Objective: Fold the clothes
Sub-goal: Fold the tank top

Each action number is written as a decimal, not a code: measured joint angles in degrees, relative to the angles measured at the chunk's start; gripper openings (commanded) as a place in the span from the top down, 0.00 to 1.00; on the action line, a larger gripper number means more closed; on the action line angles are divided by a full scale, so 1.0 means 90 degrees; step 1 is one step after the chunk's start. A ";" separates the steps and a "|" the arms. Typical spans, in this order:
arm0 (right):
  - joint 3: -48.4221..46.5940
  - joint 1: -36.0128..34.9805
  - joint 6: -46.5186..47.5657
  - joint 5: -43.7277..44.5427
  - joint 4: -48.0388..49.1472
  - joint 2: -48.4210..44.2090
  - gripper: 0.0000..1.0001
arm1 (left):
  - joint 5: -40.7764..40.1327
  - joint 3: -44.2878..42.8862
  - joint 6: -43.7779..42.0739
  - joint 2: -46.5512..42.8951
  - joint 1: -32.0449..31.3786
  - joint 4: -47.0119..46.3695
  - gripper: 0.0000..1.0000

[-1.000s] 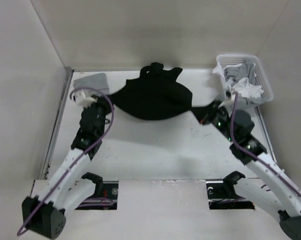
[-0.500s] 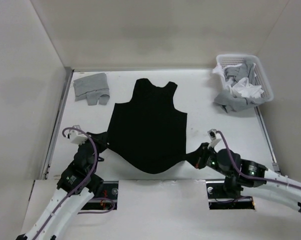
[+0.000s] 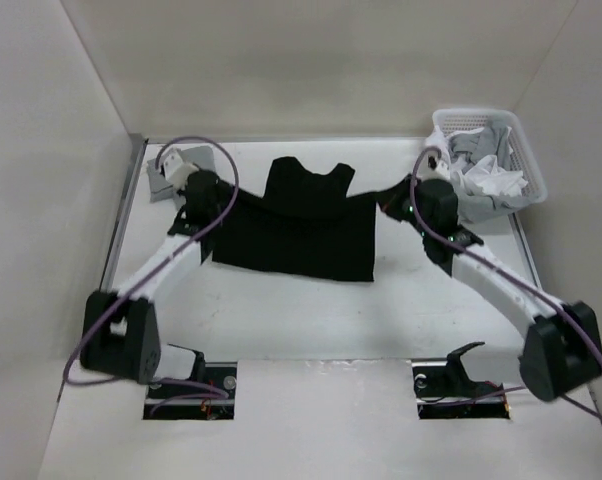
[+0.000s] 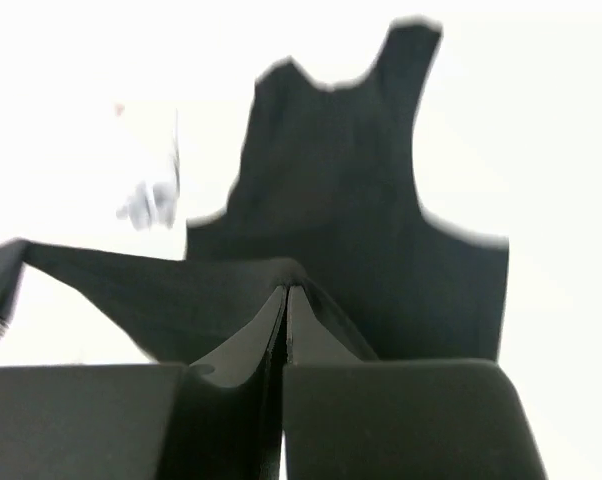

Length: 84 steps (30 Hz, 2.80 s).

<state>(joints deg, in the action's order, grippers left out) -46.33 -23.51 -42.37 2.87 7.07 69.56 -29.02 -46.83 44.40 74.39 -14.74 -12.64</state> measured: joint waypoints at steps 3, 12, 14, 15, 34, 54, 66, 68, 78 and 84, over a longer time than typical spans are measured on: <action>-0.0940 0.0597 0.0012 -0.0423 0.0483 0.1229 1.00 | 0.0243 -0.1229 -0.0063 0.1518 0.0330 -0.0447 0.97; -0.3742 0.1503 -0.0350 -0.1234 0.0879 0.4886 0.56 | 0.1277 -0.4631 -0.0250 0.5163 0.0651 -0.0311 0.58; -0.3480 0.1491 -0.0321 -0.1180 0.0733 0.4925 0.53 | 0.1353 -0.3781 -0.0248 0.4901 0.0631 -0.0437 0.61; -0.3254 0.1447 -0.0294 -0.1129 0.0704 0.4835 0.54 | 0.1350 -0.3208 -0.0245 0.4639 0.0605 -0.0525 0.62; 0.1603 -0.0340 -0.0656 -0.0408 0.2229 0.1795 0.62 | 0.1843 0.1994 0.1120 0.1739 0.1219 -0.2135 0.67; 0.2506 0.0117 -0.1292 -0.0362 0.3094 0.1943 0.52 | 0.1960 0.2302 0.1744 0.1768 0.1219 -0.2159 0.68; 0.2737 0.0151 -0.1333 -0.0301 0.3121 0.1834 0.52 | 0.1860 0.2317 0.1729 0.1666 0.1212 -0.1957 0.77; 0.2732 0.0151 -0.1389 -0.0299 0.3174 0.1953 0.54 | 0.1863 0.2300 0.1719 0.1717 0.1205 -0.1977 0.83; 0.2560 0.0151 -0.1610 -0.0272 0.3575 0.2523 0.79 | 0.1870 0.2045 0.1719 0.2120 0.1151 -0.2125 0.96; 0.2557 0.0151 -0.1690 -0.0216 0.3699 0.2645 0.93 | 0.1872 0.2038 0.1736 0.2198 0.1134 -0.2263 1.00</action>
<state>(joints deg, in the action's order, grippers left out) -23.31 -22.15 -57.58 0.93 40.36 93.36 -12.16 -28.49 60.03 94.17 -4.54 -33.01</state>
